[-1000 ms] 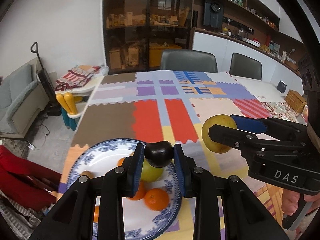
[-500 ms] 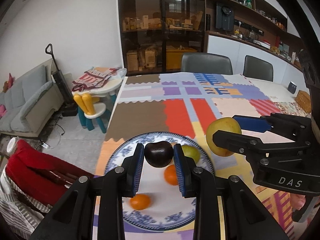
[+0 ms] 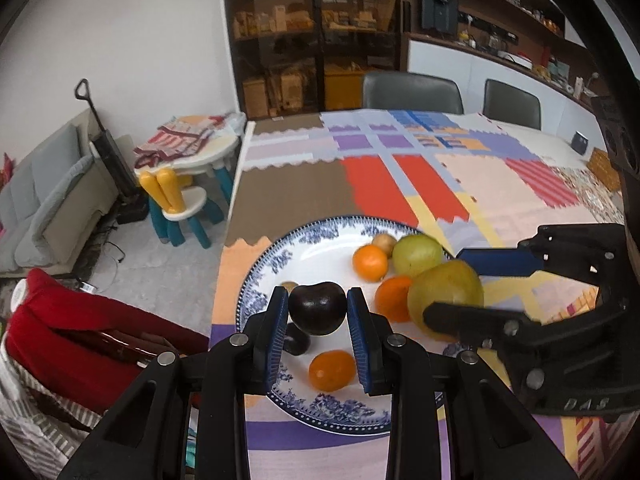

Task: Organize fruits
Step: 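Carry the plum and yellow fruit over the plate with both tools, then open the left tool over the plate while the right tool releases its fruit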

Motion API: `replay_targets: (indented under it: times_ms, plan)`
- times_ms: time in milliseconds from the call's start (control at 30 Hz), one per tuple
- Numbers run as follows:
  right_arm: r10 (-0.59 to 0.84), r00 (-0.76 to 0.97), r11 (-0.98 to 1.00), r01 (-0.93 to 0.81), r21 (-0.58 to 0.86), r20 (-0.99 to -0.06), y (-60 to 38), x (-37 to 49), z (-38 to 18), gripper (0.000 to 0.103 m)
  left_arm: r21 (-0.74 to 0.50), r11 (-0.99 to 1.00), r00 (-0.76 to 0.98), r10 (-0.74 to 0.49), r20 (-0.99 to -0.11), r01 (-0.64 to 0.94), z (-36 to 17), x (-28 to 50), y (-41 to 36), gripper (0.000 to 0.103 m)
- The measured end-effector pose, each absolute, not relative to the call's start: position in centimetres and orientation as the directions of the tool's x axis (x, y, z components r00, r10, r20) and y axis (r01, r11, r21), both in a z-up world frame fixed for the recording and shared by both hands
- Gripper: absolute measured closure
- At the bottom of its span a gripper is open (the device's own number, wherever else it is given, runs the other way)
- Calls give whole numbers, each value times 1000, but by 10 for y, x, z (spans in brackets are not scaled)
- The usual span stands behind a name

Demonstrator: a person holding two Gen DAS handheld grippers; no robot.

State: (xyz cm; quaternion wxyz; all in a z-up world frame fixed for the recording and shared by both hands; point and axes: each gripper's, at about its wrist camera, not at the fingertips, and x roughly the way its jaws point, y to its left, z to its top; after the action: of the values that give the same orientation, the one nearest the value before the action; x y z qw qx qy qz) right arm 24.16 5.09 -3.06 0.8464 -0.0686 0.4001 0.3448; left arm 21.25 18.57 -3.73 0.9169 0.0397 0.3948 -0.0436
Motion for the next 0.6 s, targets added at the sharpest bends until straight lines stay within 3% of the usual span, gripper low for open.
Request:
replay_targets:
  times_ms: [233, 500, 600]
  plan:
    - [501, 403, 752, -641, 155, -766, 64, 237, -51, 56, -22, 987, 642, -121, -757, 160, -54, 230, 194, 73]
    - [481, 394, 756, -638, 143, -783, 67, 237, -60, 55, 13, 983, 616, -105, -781, 184, -64, 239, 188, 72]
    - [479, 393, 753, -644, 137, -785, 68, 237, -61, 55, 38, 986, 632, -73, -772, 159, -60, 233, 191, 63]
